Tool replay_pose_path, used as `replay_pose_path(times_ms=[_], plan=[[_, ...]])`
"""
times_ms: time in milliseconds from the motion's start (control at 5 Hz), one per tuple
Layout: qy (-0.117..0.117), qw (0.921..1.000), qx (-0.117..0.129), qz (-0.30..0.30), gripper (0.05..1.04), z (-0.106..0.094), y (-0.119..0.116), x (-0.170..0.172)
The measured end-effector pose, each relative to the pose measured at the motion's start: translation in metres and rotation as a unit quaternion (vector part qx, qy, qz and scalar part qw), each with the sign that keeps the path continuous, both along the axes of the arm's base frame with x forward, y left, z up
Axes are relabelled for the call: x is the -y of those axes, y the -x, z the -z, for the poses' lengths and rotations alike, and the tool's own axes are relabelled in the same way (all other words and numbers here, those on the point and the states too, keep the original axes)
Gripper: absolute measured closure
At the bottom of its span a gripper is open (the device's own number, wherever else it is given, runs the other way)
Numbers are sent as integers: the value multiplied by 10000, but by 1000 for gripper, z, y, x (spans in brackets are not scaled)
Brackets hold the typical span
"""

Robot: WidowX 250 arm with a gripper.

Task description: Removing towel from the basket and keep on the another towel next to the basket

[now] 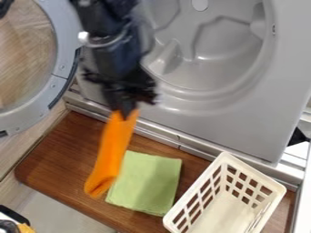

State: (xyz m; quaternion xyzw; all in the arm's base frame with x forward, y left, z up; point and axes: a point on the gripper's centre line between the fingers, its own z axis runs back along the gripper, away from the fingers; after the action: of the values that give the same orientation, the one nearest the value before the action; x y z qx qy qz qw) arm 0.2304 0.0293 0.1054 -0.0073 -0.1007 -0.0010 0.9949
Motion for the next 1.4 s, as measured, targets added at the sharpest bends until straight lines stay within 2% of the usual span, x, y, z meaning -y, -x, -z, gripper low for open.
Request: replay_pose_path(times_ms=[200, 400, 800, 1000, 1200, 1400], plan=[[-102, 9995, -289, 1, 1025, 29, -8, -8], [-209, 9992, -341, -84, 1025, 45, -19, -14], [-198, 9968, -766, -152, 1000, 84, -36, -18], [-97, 9959, -890, -121, 840, 93, -39, -16], [-81, 9964, -840, -85, 567, 94, -41, -15], [-78, 9975, -705, 67, 252, 94, -45, -6]])
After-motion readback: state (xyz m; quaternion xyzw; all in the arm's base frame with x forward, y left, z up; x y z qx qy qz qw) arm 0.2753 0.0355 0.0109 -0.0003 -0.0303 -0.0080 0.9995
